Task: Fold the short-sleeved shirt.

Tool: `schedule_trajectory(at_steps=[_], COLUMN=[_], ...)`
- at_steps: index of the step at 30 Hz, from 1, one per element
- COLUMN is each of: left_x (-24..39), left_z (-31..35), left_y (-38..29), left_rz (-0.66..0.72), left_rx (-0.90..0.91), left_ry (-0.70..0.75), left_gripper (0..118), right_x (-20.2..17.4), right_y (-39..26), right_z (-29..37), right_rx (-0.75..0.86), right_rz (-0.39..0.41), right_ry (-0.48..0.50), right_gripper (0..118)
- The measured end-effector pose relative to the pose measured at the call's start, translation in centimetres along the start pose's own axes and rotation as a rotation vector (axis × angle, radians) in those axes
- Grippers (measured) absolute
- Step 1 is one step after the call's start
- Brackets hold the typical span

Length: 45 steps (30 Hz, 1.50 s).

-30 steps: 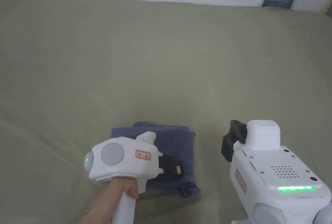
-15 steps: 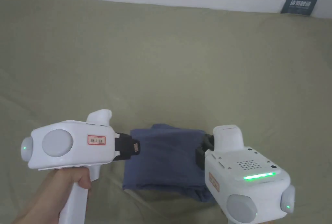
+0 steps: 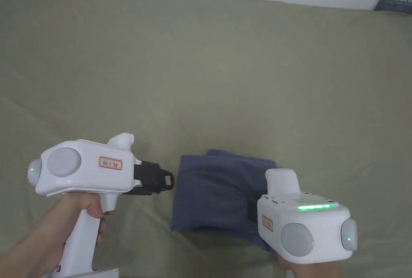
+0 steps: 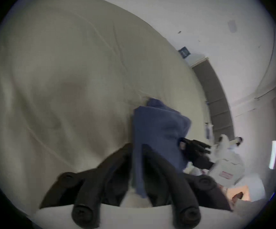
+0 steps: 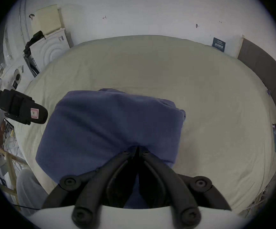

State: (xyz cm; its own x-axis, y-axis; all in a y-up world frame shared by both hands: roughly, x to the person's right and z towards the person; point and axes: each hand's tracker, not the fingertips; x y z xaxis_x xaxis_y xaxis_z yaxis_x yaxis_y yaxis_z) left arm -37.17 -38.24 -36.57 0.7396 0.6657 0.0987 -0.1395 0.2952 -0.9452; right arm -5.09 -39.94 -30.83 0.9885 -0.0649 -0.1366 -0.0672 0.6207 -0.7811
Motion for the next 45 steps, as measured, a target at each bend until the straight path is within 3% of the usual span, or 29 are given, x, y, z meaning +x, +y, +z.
schedule_trajectory(at_steps=[1, 3, 4, 10, 13, 14, 15, 16, 17, 20, 24, 31, 34, 42, 45], left_x=[-0.5, -0.5, -0.5, -0.2, 0.0, 0.2, 0.2, 0.0, -0.4, -1.2, 0.1, 2.4, 1.6, -2.1, -4.2], left_z=[-0.2, -0.8, -1.2, -5.1, -7.3, -7.3, -7.1, -6.9, -6.6, -6.6, -5.9, -1.9, 0.2, 5.1, 7.1], left_y=[0.4, 0.8, 1.0, 0.6, 0.0, 0.0, 0.0, 0.1, -0.1, -0.7, -0.7, 0.9, 1.9, 3.1, 3.7], left_rz=[0.010, 0.003, 0.003, 0.128, 0.105, 0.105, 0.122, 0.137, 0.132, 0.176, 0.149, -0.004, -0.009, 0.042, 0.061], left_rx=[-0.014, -0.066, -0.084, -0.193, -0.193, -0.168, -0.149, -0.134, -0.117, -0.133, -0.119, -0.091, -0.079, -0.038, -0.019], left_ry=[-0.069, -0.136, -0.180, -0.328, -0.308, -0.301, -0.291, -0.250, -0.173, -0.254, -0.200, -0.096, -0.064, 0.018, 0.043], left_gripper=[38, 106, 118, 116, 102, 93, 78, 37, 30, 29, 29, 28, 28, 28, 28], right_x=[0.1, 0.3, 0.5, 0.7, 0.7, 0.7, 0.8, 0.8, 0.9, 0.9, 0.8, 1.7, 1.9, 0.8, -1.3], right_y=[0.0, 0.2, 0.2, 0.3, 0.4, 0.4, 0.4, 0.4, 0.3, 0.2, 0.1, -0.2, -0.4, 0.9, 1.8], right_z=[0.0, 0.0, 0.0, 0.0, 0.0, 0.0, 0.0, 0.0, 0.0, 0.5, 3.3, 9.2, 11.0, 12.3, 11.2], right_rx=[0.001, -0.004, -0.008, -0.017, -0.021, -0.022, -0.022, -0.020, -0.018, -0.003, 0.115, 0.431, 0.567, 0.615, 0.605], right_rz=[-0.003, -0.014, -0.022, -0.034, -0.025, -0.026, -0.027, -0.029, -0.030, -0.026, -0.027, 0.053, 0.018, -0.016, 0.025], right_ry=[0.004, 0.012, 0.017, 0.029, 0.028, 0.029, 0.031, 0.032, 0.035, 0.048, 0.060, -0.115, -0.169, -0.149, -0.121], right_gripper=[6, 6, 6, 6, 6, 6, 6, 6, 6, 7, 6, 6, 6, 6, 6])
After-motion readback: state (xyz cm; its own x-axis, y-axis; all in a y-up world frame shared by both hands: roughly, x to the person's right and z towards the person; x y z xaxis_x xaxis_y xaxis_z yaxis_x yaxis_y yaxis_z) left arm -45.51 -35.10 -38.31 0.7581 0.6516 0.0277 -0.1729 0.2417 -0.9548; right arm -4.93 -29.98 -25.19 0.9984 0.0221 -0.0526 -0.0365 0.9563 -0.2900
